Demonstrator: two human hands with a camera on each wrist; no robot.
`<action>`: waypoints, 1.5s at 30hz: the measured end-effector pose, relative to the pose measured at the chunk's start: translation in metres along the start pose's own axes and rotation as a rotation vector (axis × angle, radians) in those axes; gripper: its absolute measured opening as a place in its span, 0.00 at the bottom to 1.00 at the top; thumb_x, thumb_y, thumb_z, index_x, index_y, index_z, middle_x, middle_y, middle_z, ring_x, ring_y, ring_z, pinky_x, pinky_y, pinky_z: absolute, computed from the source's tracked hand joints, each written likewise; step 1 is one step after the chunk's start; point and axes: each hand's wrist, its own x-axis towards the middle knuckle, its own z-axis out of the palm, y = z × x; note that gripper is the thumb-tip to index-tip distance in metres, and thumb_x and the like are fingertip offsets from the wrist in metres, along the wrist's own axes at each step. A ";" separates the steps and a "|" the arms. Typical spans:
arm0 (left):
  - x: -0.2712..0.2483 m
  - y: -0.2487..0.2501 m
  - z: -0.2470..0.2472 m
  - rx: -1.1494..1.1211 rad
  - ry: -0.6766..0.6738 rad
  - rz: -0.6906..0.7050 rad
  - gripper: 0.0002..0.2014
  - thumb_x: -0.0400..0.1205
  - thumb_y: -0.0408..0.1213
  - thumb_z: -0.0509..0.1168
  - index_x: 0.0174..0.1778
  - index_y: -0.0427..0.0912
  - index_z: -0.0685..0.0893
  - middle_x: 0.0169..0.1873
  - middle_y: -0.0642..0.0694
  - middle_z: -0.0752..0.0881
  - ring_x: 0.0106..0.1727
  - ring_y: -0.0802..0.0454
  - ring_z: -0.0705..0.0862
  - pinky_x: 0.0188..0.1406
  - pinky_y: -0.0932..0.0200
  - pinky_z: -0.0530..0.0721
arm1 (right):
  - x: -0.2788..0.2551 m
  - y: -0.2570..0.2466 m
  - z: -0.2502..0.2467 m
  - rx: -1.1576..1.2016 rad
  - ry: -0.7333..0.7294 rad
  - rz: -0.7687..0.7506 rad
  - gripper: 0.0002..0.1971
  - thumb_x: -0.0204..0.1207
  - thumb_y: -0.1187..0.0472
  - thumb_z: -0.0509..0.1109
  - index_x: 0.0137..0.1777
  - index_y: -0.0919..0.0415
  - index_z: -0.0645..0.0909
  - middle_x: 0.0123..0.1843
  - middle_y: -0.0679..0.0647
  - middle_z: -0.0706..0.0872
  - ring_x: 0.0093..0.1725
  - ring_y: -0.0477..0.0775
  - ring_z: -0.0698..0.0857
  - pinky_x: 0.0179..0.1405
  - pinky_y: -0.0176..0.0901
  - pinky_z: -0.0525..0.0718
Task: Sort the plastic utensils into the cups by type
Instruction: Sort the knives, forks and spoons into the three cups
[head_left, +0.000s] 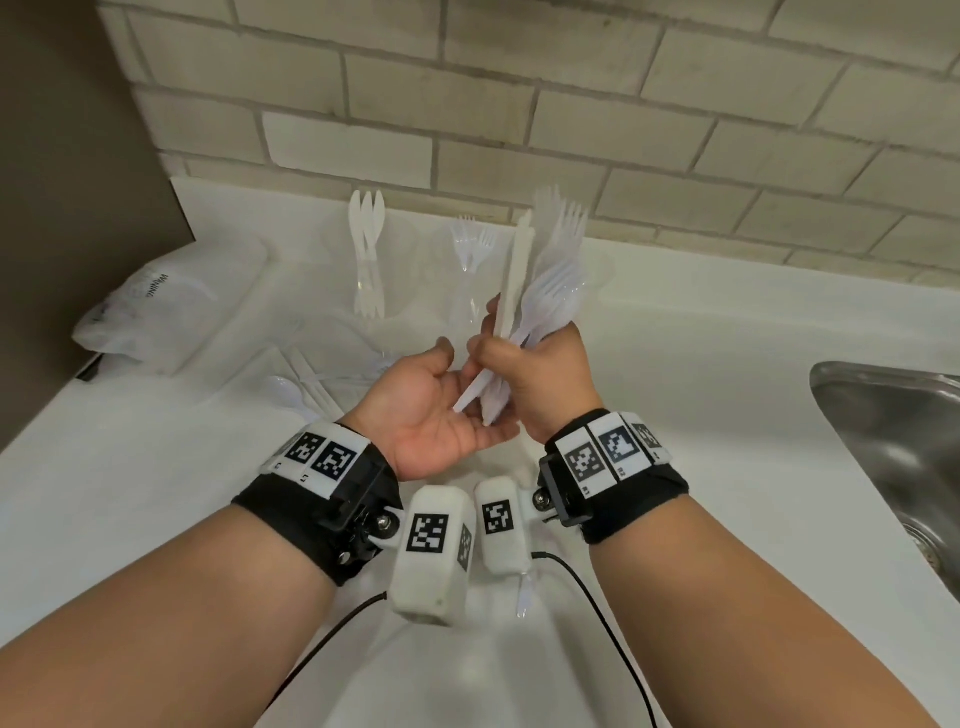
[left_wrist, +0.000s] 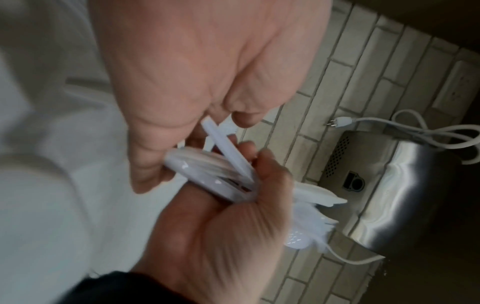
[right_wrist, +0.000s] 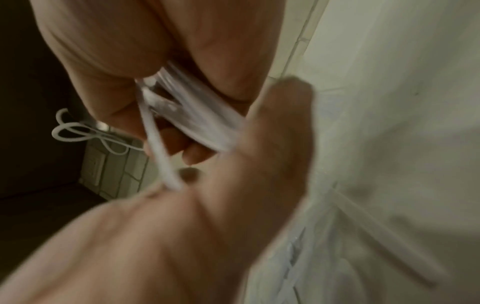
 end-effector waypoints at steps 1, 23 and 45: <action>0.000 0.000 -0.002 0.025 0.030 -0.016 0.32 0.87 0.57 0.45 0.59 0.32 0.82 0.66 0.32 0.80 0.74 0.37 0.74 0.75 0.40 0.69 | 0.001 -0.002 -0.001 0.021 -0.006 -0.002 0.12 0.67 0.76 0.72 0.40 0.57 0.81 0.29 0.51 0.84 0.31 0.56 0.85 0.37 0.49 0.85; -0.025 0.026 0.008 1.007 0.183 0.522 0.16 0.75 0.53 0.70 0.47 0.45 0.91 0.50 0.50 0.92 0.48 0.45 0.90 0.46 0.43 0.88 | -0.013 -0.002 0.027 -0.143 -0.486 0.232 0.11 0.67 0.82 0.72 0.41 0.67 0.78 0.22 0.59 0.81 0.19 0.51 0.80 0.27 0.39 0.85; -0.032 0.044 -0.017 0.559 0.559 0.787 0.06 0.78 0.37 0.70 0.39 0.40 0.82 0.19 0.50 0.82 0.20 0.53 0.78 0.27 0.57 0.81 | 0.018 -0.024 0.040 -0.430 -0.167 -0.006 0.11 0.65 0.54 0.81 0.43 0.55 0.85 0.38 0.46 0.86 0.37 0.45 0.85 0.38 0.40 0.82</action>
